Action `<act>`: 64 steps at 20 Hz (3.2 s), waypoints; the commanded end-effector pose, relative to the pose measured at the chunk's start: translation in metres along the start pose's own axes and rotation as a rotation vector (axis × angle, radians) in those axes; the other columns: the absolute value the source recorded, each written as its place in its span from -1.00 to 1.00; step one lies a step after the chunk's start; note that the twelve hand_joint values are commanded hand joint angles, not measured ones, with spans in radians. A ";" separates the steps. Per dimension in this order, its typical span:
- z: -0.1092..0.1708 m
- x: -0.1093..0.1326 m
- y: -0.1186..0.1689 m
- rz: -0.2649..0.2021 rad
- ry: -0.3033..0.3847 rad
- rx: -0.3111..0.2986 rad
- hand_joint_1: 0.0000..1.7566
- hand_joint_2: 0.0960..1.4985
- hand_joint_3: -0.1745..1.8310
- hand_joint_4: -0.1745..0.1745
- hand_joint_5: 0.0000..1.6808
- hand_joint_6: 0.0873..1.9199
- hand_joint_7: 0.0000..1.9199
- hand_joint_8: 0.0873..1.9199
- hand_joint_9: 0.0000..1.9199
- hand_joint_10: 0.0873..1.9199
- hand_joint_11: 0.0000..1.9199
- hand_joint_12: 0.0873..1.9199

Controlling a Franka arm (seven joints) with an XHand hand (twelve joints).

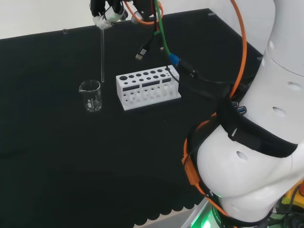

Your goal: Put the glass rod back on the white test tube rack.

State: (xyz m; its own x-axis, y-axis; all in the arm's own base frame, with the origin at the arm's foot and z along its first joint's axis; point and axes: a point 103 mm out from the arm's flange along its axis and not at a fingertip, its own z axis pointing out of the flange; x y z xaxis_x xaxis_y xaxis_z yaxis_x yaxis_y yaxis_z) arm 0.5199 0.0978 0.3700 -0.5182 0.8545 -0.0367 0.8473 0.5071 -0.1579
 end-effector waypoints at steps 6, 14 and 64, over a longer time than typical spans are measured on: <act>-0.011 -0.038 -0.039 0.079 -0.001 -0.008 0.39 0.40 -1.00 -1.00 0.50 -0.47 0.66 -0.23 0.94 -0.61 0.73 -0.26; -0.015 -0.062 -0.059 0.146 0.013 -0.017 0.39 0.40 -1.00 -1.00 0.50 -0.47 0.66 -0.23 0.94 -0.61 0.73 -0.26; -0.014 -0.120 -0.145 0.349 0.020 -0.002 0.39 0.40 -1.00 -1.00 0.50 -0.48 0.67 -0.23 0.94 -0.61 0.73 -0.26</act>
State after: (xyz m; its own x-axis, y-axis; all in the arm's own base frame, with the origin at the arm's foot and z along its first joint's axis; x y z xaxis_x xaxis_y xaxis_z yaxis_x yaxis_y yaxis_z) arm 0.4577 -0.0779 0.4169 -0.1858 0.9792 -0.0813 0.9756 0.1741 -0.1335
